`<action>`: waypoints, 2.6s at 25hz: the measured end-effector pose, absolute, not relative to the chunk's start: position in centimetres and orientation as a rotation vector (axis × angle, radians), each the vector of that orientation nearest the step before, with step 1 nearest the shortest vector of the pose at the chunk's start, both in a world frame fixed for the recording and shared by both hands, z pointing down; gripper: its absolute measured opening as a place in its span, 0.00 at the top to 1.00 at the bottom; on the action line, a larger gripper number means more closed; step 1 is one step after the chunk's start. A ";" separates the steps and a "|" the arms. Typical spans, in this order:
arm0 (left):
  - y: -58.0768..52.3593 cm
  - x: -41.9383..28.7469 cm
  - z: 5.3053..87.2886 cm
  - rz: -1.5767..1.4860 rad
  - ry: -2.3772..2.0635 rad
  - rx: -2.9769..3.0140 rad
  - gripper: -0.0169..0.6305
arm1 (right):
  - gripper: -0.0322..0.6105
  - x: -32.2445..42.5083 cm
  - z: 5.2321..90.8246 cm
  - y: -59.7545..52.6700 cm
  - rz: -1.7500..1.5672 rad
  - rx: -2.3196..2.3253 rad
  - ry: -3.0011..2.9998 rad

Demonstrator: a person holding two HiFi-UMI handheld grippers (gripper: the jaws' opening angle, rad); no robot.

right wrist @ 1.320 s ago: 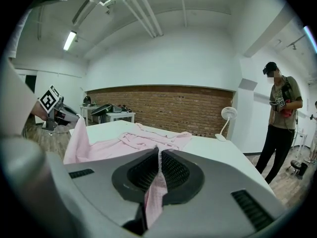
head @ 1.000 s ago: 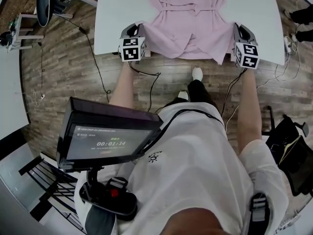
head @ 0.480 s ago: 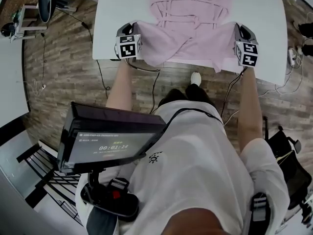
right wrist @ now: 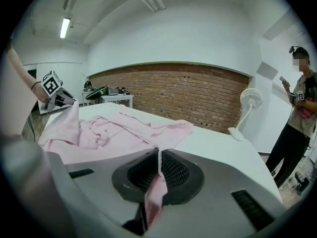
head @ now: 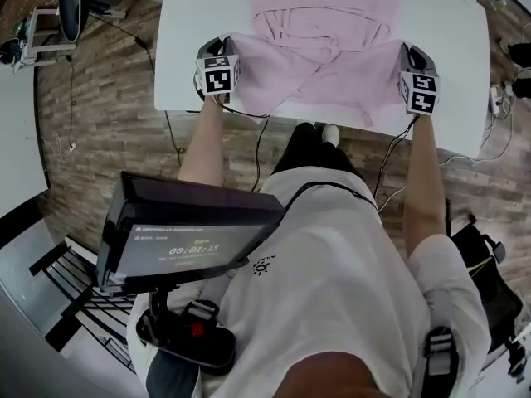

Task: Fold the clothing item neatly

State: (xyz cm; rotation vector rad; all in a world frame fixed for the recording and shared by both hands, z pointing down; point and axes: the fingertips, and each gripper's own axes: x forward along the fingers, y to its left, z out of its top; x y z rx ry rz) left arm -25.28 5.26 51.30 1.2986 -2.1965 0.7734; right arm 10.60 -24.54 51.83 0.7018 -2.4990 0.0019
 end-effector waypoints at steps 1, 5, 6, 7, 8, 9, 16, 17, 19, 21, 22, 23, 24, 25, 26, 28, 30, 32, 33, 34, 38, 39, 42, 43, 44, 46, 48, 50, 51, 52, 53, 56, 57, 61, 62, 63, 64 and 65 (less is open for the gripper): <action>5.0 -25.7 52.1 0.779 -2.180 1.300 0.96 | 0.93 10.5 52.2 -24.6 0.002 0.702 -2.483; 3.4 -27.0 54.1 0.810 -2.130 1.317 0.96 | 0.93 9.8 53.1 -25.2 0.004 0.703 -2.442; 2.9 -27.1 54.4 0.817 -2.119 1.325 0.96 | 0.93 9.7 53.5 -25.4 0.002 0.705 -2.432; 2.5 -27.2 54.8 0.824 -2.106 1.333 0.96 | 0.93 9.5 53.8 -25.5 0.000 0.705 -2.422; 2.1 -27.3 55.3 0.834 -2.093 1.341 0.96 | 0.93 9.3 54.2 -25.5 -0.002 0.701 -2.413; 1.8 -27.3 55.8 0.844 -2.079 1.347 0.96 | 0.93 9.1 54.6 -25.4 -0.002 0.696 -2.402; -0.3 -28.3 58.8 0.885 -1.976 1.393 0.96 | 0.93 6.9 57.6 -26.0 -0.004 0.656 -2.319; -0.4 -28.2 59.2 0.893 -1.959 1.400 0.96 | 0.93 6.8 57.9 -25.9 -0.004 0.647 -2.310; -0.5 -28.0 59.6 0.901 -1.935 1.413 0.96 | 0.93 6.7 58.1 -25.6 0.005 0.631 -2.298; -0.5 -28.0 59.8 0.895 -1.929 1.417 0.91 | 0.92 6.9 58.6 -25.4 0.010 0.615 -2.285; -0.5 -28.1 59.8 0.889 -1.933 1.417 0.87 | 0.92 7.0 58.8 -25.4 0.014 0.610 -2.280; -0.6 -28.2 59.8 0.884 -1.939 1.417 0.84 | 0.92 7.1 59.0 -25.3 0.022 0.607 -2.278; -0.6 -28.3 59.7 0.882 -1.944 1.418 0.81 | 0.89 7.2 59.1 -25.2 0.032 0.605 -2.279; -0.6 -28.3 59.7 0.884 -1.947 1.418 0.79 | 0.86 7.2 59.2 -25.2 0.041 0.604 -2.281; -0.5 -28.4 59.7 0.886 -1.948 1.419 0.77 | 0.85 7.3 59.2 -25.1 0.047 0.605 -2.283; -0.6 -28.5 59.6 0.888 -1.951 1.423 0.75 | 0.81 7.3 59.3 -25.1 0.057 0.606 -2.286; -1.0 -28.5 59.2 0.894 -1.964 1.433 0.75 | 0.78 7.2 59.3 -25.1 0.060 0.608 -2.291; -1.6 -28.5 58.3 0.911 -1.986 1.453 0.75 | 0.76 7.1 58.7 -25.1 0.049 0.619 -2.298; -1.9 -28.4 57.7 0.922 -1.998 1.467 0.75 | 0.76 7.2 58.2 -25.1 0.039 0.627 -2.305; -2.1 -28.1 56.9 0.930 -2.008 1.483 0.75 | 0.76 7.2 57.5 -25.0 0.031 0.635 -2.314; -2.9 -25.6 53.9 0.909 -2.020 1.572 0.75 | 0.75 8.2 54.5 -24.0 0.014 0.659 -2.367; -3.0 -24.9 53.4 0.905 -2.017 1.597 0.75 | 0.74 8.3 54.0 -23.6 0.009 0.661 -2.381; -3.6 -23.0 52.7 0.919 -1.983 1.677 0.75 | 0.74 8.0 53.3 -23.2 0.006 0.656 -2.407; -3.7 -22.3 52.8 0.928 -1.967 1.701 0.75 | 0.73 8.0 53.4 -23.1 0.020 0.652 -2.407; -3.8 -21.6 52.9 0.935 -1.950 1.722 0.75 | 0.71 8.1 53.7 -23.2 0.038 0.646 -2.402; -3.9 -20.2 53.3 0.941 -1.912 1.758 0.75 | 0.62 8.1 54.3 -23.2 0.069 0.630 -2.391; -3.8 -18.5 54.0 0.940 -1.868 1.787 0.75 | 0.56 8.3 54.7 -23.2 0.087 0.620 -2.383; -3.6 -17.0 54.5 0.937 -1.831 1.809 0.76 | 0.55 8.4 54.7 -23.3 0.086 0.618 -2.386; -3.4 -16.2 54.7 0.934 -1.817 1.817 0.79 | 0.55 8.4 54.5 -23.1 0.080 0.614 -2.393; -3.2 -15.4 54.8 0.932 -1.805 1.823 0.81 | 0.55 8.3 54.2 -22.8 0.072 0.602 -2.403; -2.9 -14.5 54.8 0.930 -1.794 1.830 0.83 | 0.55 8.3 53.9 -22.1 0.063 0.579 -2.415; -1.6 -11.2 54.0 0.934 -1.773 1.856 0.88 | 0.56 8.6 52.4 -18.3 0.050 0.449 -2.456; -1.1 -9.8 53.6 0.934 -1.771 1.865 0.90 | 0.56 9.0 51.8 -16.8 0.056 0.410 -2.472; 0.8 -5.7 53.3 0.924 -1.740 1.882 0.97 | 0.75 10.1 50.9 -11.8 0.084 0.323 -2.510; 1.1 -5.1 53.7 0.924 -1.724 1.884 0.97 | 0.81 10.1 51.0 -10.8 0.084 0.304 -2.512; 1.4 -4.5 54.1 0.926 -1.709 1.887 0.97 | 0.85 10.0 51.2 -9.8 0.080 0.284 -2.514; 1.5 -3.8 54.4 0.929 -1.694 1.893 0.97 | 0.87 10.0 51.3 -8.9 0.072 0.263 -2.514; 1.7 -3.1 54.7 0.933 -1.679 1.900 0.97 | 0.88 9.9 51.4 -8.0 0.063 0.243 -2.514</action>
